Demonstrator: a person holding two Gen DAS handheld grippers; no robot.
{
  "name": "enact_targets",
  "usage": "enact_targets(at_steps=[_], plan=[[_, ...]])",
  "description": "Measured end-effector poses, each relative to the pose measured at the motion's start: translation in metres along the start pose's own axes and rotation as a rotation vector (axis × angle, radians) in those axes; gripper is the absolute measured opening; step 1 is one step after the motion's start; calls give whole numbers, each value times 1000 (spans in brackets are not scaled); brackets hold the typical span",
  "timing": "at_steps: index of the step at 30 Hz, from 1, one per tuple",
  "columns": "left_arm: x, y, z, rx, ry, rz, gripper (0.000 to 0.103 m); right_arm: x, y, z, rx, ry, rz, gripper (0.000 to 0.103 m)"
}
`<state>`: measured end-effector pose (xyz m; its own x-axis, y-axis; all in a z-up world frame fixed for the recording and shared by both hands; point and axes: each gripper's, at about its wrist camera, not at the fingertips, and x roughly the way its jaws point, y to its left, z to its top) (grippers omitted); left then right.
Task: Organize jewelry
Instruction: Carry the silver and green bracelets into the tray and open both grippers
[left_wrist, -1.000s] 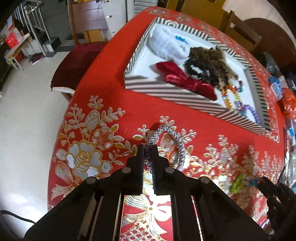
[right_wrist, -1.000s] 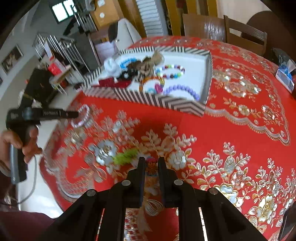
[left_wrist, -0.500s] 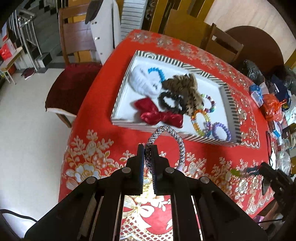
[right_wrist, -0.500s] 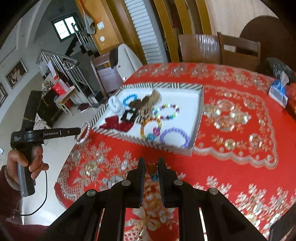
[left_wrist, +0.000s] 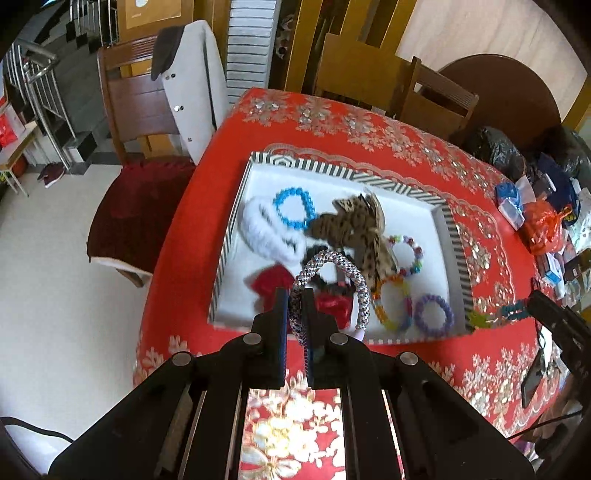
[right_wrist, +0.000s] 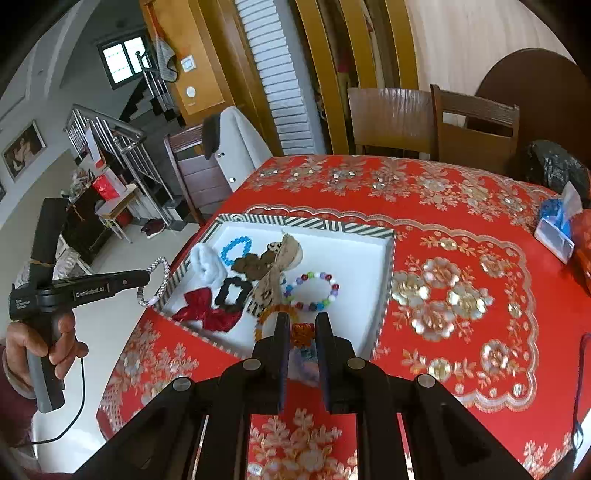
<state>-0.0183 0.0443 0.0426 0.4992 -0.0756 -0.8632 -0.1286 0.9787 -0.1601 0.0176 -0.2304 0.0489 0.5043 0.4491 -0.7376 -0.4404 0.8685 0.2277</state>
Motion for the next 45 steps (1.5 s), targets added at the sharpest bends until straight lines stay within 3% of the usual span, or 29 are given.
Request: enact_targets(at_steps=[13,28,32,37,42,45], plan=[[59,-6,62,29,43,2,6,85,-23,35,23,129,-59,13],[141,-14,106,30,118,21,6,174,-68,85,52,179,-131,13],[153,-12,107,27,138,29,6,174,-77,84,95,165,-86,25],[159,-7,105,14,161,33,8,153,-72,75,111,123,-67,28],[152,-8,102,25,134,30,46,132,-59,61,121,87,-44,34],[141,-11,98,43,111,44,48,125,-48,50,114,85,-50,38]])
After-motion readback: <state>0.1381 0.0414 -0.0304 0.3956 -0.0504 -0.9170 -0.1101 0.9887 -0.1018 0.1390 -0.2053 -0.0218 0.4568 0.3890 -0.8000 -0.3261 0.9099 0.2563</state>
